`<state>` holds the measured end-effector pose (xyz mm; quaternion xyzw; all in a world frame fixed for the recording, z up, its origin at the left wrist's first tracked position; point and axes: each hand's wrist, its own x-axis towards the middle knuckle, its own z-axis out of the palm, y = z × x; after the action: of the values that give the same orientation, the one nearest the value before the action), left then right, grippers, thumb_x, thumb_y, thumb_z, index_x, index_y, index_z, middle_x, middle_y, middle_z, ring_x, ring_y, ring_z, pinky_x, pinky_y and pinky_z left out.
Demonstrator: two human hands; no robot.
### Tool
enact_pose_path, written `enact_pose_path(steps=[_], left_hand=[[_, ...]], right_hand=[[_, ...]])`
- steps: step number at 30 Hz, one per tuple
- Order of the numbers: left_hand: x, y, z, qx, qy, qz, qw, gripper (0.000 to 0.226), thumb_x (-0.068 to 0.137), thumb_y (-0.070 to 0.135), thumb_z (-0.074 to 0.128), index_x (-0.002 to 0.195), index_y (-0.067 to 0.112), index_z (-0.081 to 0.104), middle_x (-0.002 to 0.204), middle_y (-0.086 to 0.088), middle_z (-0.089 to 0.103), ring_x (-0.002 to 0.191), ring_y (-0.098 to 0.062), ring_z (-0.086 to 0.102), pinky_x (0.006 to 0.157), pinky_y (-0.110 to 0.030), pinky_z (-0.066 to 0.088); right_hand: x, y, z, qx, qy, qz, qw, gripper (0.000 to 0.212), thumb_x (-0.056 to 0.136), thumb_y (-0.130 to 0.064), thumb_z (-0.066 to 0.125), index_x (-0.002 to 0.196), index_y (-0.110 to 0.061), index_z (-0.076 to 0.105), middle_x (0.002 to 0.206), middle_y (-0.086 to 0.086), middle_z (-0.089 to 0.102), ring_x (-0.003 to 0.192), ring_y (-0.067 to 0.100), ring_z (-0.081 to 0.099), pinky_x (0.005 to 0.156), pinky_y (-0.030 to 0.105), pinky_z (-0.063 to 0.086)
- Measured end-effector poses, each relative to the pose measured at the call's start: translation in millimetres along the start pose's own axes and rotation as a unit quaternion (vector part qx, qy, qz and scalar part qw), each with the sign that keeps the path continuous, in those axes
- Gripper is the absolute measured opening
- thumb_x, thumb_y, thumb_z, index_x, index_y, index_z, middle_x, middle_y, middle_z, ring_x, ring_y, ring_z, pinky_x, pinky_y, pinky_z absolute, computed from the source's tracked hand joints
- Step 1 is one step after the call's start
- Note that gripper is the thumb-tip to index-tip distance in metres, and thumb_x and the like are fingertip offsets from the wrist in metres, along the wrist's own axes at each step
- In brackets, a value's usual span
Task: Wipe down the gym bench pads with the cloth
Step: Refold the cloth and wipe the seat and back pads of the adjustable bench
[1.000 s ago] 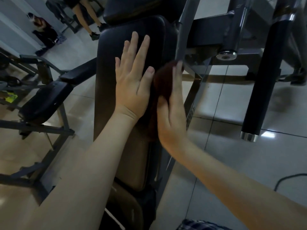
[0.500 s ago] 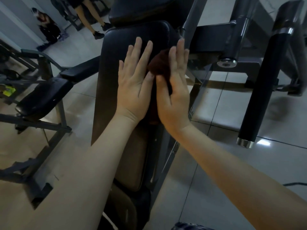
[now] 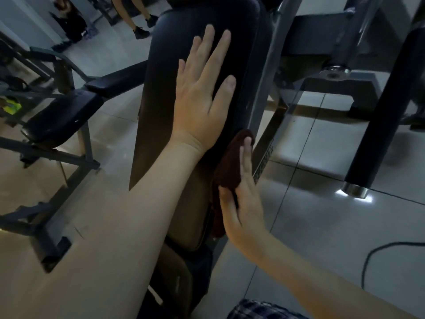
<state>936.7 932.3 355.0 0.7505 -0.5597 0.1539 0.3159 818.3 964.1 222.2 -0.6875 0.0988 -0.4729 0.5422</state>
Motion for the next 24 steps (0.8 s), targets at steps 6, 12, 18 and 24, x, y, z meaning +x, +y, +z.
enact_pose_path(steps=[6,12,18,24], left_hand=[[-9,-3,-4,0.015,-0.013,-0.002,1.0,0.055,0.101,0.034,0.031,0.153,0.015,0.029,0.163,-0.009,0.021,0.152,-0.024,0.009,0.119,-0.027,-0.006],[-14,-7,-3,0.023,-0.011,0.011,1.0,0.053,0.103,0.032,0.032,0.153,0.014,0.029,0.163,-0.009,0.02,0.152,-0.023,0.01,0.121,-0.029,-0.003],[-15,-9,-2,0.029,-0.001,0.017,0.999,0.053,0.103,0.033,0.033,0.153,0.014,0.031,0.162,-0.01,0.022,0.151,-0.023,0.012,0.122,-0.033,0.0],[-16,-8,-2,0.035,0.001,0.017,0.999,0.053,0.103,0.031,0.031,0.153,0.013,0.03,0.162,-0.01,0.022,0.152,-0.024,0.012,0.123,-0.036,0.001]], right_hand=[[54,-2,-6,-0.018,0.048,-0.034,0.998,0.058,0.1,-0.014,0.037,0.151,-0.008,0.009,0.161,-0.002,-0.002,0.15,0.028,-0.002,0.121,0.056,0.008],[165,-15,-36,0.023,0.134,0.017,0.991,0.055,0.102,-0.017,0.035,0.15,0.006,0.017,0.16,0.023,0.008,0.149,0.034,0.011,0.121,0.047,0.017],[91,-11,-16,0.05,0.106,0.051,0.992,0.055,0.101,-0.018,0.036,0.152,-0.004,0.018,0.16,0.018,0.018,0.149,0.028,0.018,0.121,0.047,0.02],[-7,-17,10,0.008,0.012,0.045,0.999,0.067,0.103,-0.04,0.033,0.155,-0.027,-0.007,0.163,-0.009,-0.012,0.151,0.02,-0.006,0.122,0.044,0.005]])
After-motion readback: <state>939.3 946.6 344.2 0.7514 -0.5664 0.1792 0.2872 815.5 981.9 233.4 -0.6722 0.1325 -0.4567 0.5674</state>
